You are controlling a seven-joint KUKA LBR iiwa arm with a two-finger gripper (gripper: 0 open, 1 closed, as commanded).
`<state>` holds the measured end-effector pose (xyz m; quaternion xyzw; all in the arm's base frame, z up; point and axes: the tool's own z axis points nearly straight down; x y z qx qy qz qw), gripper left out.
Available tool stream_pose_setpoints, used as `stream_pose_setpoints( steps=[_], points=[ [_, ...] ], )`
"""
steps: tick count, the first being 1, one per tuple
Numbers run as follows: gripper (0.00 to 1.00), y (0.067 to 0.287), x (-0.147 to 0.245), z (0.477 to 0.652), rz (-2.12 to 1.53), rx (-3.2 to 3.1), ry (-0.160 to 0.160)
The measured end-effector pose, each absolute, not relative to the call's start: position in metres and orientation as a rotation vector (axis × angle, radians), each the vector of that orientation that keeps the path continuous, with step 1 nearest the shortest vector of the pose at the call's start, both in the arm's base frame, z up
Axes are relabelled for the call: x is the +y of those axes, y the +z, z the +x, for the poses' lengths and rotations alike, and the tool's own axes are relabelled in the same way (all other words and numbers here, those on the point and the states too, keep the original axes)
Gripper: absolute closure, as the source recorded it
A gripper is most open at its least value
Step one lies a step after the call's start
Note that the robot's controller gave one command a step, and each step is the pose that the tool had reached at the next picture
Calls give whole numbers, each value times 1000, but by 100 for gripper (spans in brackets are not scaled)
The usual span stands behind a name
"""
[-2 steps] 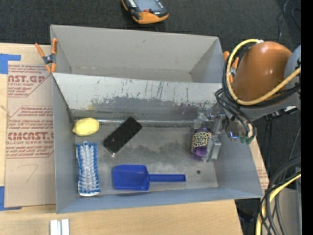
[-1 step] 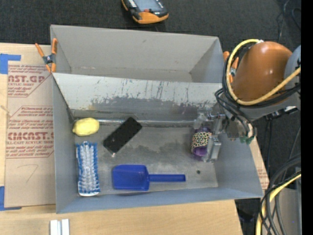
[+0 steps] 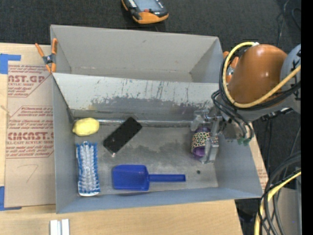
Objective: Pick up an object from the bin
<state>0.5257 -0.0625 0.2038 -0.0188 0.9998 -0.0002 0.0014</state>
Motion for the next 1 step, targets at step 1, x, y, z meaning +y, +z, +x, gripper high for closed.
stream_pose_setpoints(
  steps=[1],
  points=[
    [0, 205, -70, 523, -39, 3137, -1]
  ],
)
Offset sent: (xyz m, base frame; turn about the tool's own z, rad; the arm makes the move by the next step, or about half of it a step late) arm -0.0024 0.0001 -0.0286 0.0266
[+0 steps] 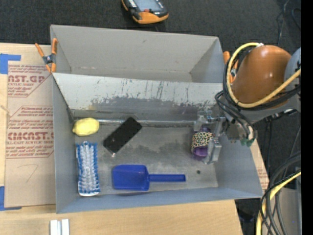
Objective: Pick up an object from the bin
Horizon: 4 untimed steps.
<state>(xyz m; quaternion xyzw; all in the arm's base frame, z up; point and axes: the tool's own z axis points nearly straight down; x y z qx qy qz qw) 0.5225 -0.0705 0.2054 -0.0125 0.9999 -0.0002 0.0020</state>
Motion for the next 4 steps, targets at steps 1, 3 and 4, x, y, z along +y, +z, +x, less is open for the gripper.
stream_pose_setpoints(
  steps=[1, 3, 4],
  points=[
    [0, 174, -61, 523, -18, 3140, 2],
    [0, 169, -72, 519, 58, 3138, 4],
    [0, 191, -83, 532, 88, 3124, -1]
  ],
)
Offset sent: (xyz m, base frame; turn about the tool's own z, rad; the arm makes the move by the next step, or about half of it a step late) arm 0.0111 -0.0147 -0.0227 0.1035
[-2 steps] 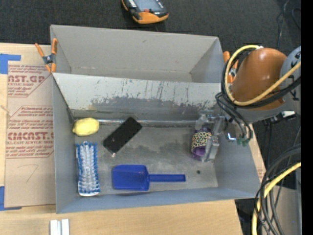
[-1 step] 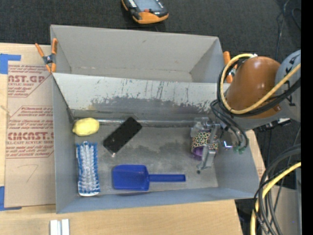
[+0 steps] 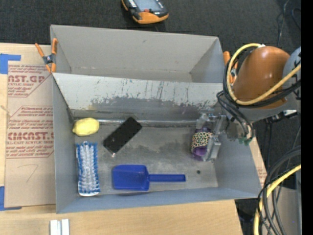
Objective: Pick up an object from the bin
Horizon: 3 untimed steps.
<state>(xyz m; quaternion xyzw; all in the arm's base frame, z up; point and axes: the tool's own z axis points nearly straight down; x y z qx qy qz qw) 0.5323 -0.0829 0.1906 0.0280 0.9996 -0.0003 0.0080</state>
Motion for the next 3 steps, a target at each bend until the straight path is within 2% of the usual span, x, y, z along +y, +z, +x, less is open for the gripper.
stream_pose_setpoints(
  steps=[1, 2, 3],
  points=[
    [0, 228, -68, 528, 67, 3131, 3],
    [0, 217, -69, 530, 50, 3131, 2],
    [0, 101, -100, 563, -239, 3117, -2]
  ],
)
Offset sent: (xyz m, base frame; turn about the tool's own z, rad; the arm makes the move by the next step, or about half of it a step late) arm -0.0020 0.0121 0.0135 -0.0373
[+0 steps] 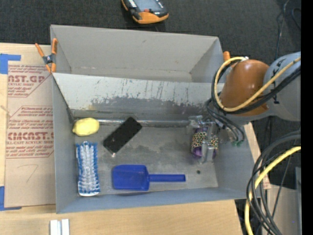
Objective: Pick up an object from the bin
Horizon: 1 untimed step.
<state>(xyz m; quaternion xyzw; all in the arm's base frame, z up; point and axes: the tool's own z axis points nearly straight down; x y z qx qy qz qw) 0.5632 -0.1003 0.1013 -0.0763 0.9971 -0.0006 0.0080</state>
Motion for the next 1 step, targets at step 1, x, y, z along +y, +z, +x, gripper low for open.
stream_pose_setpoints(
  steps=[1],
  points=[
    [0, 148, -87, 556, -294, 3109, -2]
  ],
)
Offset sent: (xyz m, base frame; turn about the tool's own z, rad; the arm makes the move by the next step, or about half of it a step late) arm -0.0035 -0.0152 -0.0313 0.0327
